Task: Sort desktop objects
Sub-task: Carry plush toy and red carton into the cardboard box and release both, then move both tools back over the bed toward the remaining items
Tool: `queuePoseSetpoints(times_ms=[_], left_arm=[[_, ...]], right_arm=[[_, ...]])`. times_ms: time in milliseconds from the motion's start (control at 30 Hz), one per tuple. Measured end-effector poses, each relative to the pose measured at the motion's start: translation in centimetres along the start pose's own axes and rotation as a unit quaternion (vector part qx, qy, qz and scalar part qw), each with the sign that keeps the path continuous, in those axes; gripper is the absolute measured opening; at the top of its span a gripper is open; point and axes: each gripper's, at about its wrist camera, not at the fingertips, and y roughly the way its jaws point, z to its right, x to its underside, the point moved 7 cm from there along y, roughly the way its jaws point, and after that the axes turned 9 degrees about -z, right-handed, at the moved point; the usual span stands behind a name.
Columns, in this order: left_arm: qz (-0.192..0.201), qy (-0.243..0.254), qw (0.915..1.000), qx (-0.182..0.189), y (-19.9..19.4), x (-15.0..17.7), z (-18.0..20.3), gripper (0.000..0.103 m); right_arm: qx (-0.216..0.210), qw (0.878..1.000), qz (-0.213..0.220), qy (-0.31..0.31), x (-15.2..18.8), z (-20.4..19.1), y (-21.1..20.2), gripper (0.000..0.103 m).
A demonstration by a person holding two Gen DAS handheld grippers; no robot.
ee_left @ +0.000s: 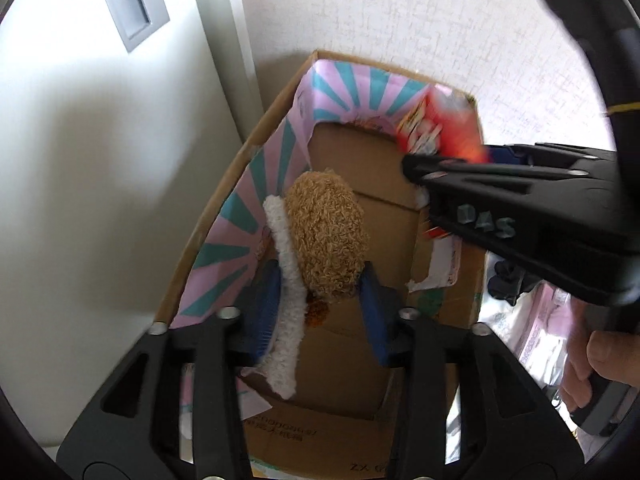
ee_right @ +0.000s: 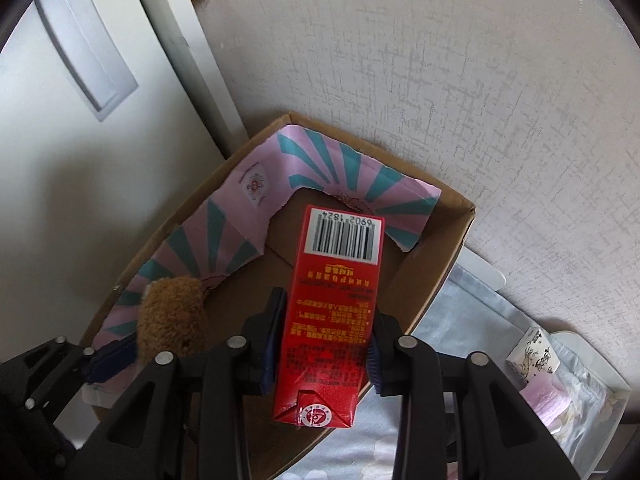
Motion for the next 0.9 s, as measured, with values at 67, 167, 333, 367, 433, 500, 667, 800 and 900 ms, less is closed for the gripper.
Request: queuePoseSetpoints(times_ms=[67,167,333,367,433,500,667,800,900], left_arm=[[0.017,0.005,0.9998,-0.011,-0.9,-0.3,0.2,0.099],[0.050,0.018,0.9985,-0.016,-2.8,-0.6,0.5,0.103],[0.074,0.018,0.9971,-0.011,-4.7,-0.8,0.0,0.103],[0.075,0.016,0.9970,-0.010,-5.0,-0.8,-0.2,0.103],[0.078,0.010,0.9969,0.002,-5.4,-0.7,-0.6,0.103],[0.082,0.007,0.9965,0.012,-5.9,-0.4,-1.1,0.103],[0.088,0.011,0.9960,0.013,-6.6,0.2,-1.8,0.103],[0.095,0.009,0.9949,0.032,-8.3,0.8,-1.6,0.103],[0.107,0.020,0.9936,0.032,-9.4,0.6,-1.0,0.103]], right_arm=[[0.015,1.000,0.009,-0.001,-0.2,0.2,-0.2,0.054],[0.016,0.999,0.029,0.002,-0.6,0.5,-1.0,0.067],[-0.002,0.998,0.059,0.018,-0.6,1.6,-2.9,0.069],[-0.002,0.998,0.063,0.021,-0.5,1.8,-3.1,0.071],[-0.005,0.997,0.065,0.027,-0.1,2.1,-3.3,0.071],[-0.008,0.997,0.066,0.030,0.1,2.0,-3.6,0.071],[-0.007,0.996,0.074,0.041,1.5,2.8,-5.4,0.071],[-0.008,0.995,0.081,0.056,2.6,3.7,-6.8,0.071],[-0.005,0.993,0.095,0.065,3.7,4.8,-8.5,0.071]])
